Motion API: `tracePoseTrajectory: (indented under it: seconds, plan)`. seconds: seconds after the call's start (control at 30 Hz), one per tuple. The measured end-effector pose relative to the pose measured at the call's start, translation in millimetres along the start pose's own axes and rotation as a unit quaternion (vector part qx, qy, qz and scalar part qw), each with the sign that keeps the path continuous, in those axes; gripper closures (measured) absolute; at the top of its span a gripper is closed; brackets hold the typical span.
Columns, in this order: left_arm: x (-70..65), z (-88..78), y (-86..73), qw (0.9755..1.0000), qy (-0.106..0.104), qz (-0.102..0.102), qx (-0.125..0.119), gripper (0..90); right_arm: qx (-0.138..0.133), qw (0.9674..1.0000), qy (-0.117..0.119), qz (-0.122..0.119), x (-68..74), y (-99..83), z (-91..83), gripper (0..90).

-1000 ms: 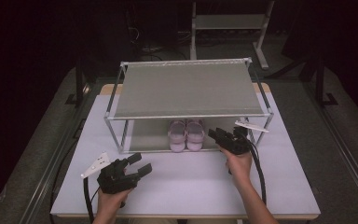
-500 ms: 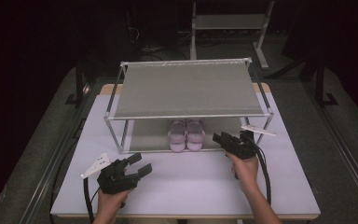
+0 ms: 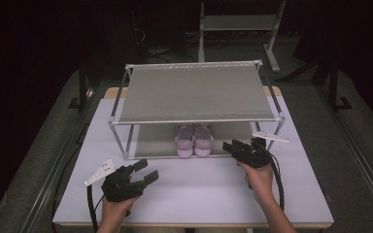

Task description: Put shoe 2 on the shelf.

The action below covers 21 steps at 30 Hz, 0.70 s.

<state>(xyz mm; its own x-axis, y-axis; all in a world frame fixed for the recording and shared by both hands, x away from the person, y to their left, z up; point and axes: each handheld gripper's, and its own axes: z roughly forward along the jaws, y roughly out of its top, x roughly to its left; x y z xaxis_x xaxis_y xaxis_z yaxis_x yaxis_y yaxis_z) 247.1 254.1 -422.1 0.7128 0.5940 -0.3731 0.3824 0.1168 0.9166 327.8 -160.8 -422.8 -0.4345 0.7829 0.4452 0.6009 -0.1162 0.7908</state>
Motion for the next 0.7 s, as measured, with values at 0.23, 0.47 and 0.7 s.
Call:
tracePoseTrajectory:
  seconds: [0.23,0.47,0.7]
  plan:
    - [-0.1,0.5,-0.4,1.0000,0.000,0.002,0.003,26.9,0.002,1.0000,-0.002,-0.003,-3.7,-5.6,-6.5,49.7]
    - [-0.2,0.9,-0.5,1.0000,0.000,0.003,0.004,26.8,0.008,1.0000,-0.001,-0.003,-5.8,-8.9,-12.4,48.5]
    - [-0.5,0.5,-0.2,1.0000,0.001,0.002,0.002,26.8,0.008,0.9999,0.005,-0.007,-7.2,-11.7,-17.6,47.6]
